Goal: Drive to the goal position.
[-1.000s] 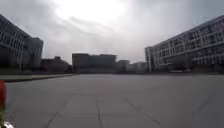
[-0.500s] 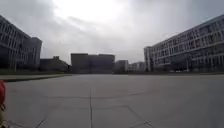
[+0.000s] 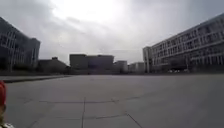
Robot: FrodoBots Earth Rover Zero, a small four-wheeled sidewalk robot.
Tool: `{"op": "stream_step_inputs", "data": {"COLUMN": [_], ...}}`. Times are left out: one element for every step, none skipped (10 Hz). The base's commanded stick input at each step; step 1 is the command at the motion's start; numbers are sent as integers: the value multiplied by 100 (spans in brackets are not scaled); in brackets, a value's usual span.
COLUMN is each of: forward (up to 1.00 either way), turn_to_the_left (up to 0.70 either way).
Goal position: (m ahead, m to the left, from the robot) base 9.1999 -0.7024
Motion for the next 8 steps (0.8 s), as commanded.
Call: {"op": "stream_step_inputs", "data": {"forward": [85,85,85,85,85,85,85,85], "turn_to_the_left": [0,0,0,0,0,0,14,34]}}
